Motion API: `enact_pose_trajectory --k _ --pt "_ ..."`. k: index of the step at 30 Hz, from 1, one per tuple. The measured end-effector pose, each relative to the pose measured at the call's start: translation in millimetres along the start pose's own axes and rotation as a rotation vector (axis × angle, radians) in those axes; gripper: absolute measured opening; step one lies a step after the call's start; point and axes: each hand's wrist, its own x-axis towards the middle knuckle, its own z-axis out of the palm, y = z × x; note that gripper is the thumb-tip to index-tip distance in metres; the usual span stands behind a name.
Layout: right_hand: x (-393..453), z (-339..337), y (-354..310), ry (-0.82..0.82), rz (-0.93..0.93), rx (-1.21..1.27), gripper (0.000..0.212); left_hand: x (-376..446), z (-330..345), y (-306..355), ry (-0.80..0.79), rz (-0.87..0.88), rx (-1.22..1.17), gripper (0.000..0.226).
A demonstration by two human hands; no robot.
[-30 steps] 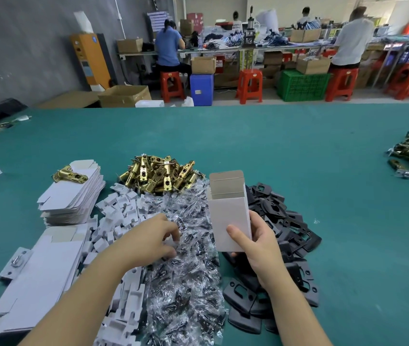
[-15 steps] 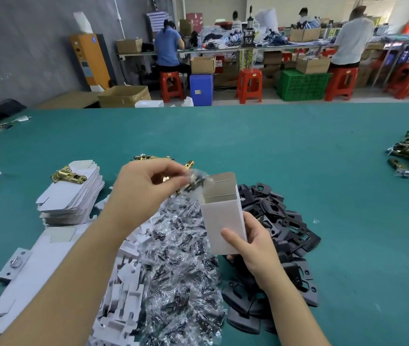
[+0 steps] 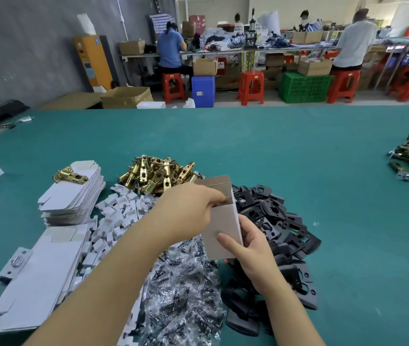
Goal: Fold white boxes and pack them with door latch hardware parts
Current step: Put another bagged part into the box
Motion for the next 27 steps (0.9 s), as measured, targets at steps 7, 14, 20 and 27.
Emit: enact_pose_trajectory --k 7,14,20,27 --pt "-3.0 1.9 -4.0 0.016 0.003 0.087 0.057 -9.9 13.1 -22.1 0.47 0.08 -0.306 0.027" --pt "-4.4 3.7 -4.7 0.007 0.008 0.105 0.047 -18.6 44.1 -45.7 0.187 0.007 -0.812 0.056" --pt "-5.7 7.7 -3.9 -0.002 -0.043 0.013 0.049 -21.9 55.6 -43.9 0.236 0.029 -1.021 0.057" --pt "-4.8 8.0 -0.8 0.094 -0.177 -0.11 0.045 -24.2 68.6 -39.7 0.311 -0.004 -1.089 0.056"
